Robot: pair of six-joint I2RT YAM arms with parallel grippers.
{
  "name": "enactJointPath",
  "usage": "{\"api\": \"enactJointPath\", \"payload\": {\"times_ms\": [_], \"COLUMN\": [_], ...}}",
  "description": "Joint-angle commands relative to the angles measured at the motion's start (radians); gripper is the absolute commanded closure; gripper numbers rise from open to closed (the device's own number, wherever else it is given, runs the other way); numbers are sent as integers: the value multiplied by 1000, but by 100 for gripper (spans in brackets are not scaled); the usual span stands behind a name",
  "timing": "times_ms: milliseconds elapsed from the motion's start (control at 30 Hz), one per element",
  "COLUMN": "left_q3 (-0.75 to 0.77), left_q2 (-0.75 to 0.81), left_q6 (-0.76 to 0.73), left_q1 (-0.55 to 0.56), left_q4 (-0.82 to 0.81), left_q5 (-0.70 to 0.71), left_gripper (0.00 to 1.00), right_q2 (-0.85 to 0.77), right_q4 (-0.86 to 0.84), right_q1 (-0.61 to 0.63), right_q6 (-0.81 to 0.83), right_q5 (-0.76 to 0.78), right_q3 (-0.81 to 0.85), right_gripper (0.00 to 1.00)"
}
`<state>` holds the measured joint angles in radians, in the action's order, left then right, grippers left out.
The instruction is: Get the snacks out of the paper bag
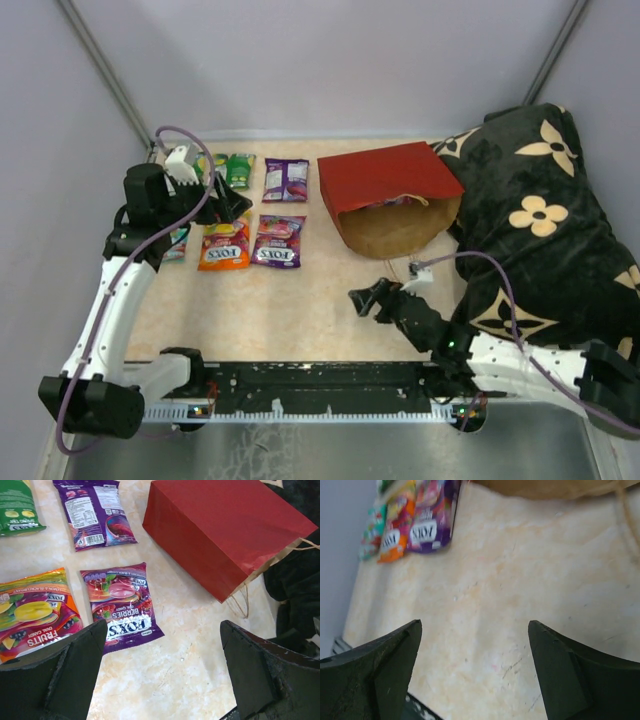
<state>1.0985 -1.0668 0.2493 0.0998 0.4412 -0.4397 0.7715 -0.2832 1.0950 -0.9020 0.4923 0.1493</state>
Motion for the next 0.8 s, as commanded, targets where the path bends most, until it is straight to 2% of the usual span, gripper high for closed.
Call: {"api": "enactJointPath", "payload": {"times_ms": [0,133,200,367,500,600,700,767], "left_q3": [-13,-59,-67,-57,-47,-42,-36,-30], "left_q2": [10,30,34,35,41,45,50,53], "left_q6": [18,49,57,58,43,31,17,7], "left_q1": [-6,-6,-5,-6,-6,-6,-5,-6], "left_q4": [-44,-64,-68,-53,-30,-13,4,17], "left_q5": [-73,-92,-101,-107,-104,-100,-89,-84], "left_gripper": [0,0,0,0,0,0,0,0], "right_q2": [-162,-132,-53,263,554,753,916,1004], "right_q4": [-289,-388,-431,-636,-858,-989,-1021,-984], "right_q1": [-169,-458,-525,-578,-627,-654,-675,-684], "right_q6": [-165,-296,-308,-430,-457,-473,-454,-442], "right_q5": [102,-159,-228,-277,-367,-418,-439,-433], "right_q3": [-55,-97,-73,-11,96,187,291,353], "right_gripper": [14,21,22,24,26,31,36,39]}}
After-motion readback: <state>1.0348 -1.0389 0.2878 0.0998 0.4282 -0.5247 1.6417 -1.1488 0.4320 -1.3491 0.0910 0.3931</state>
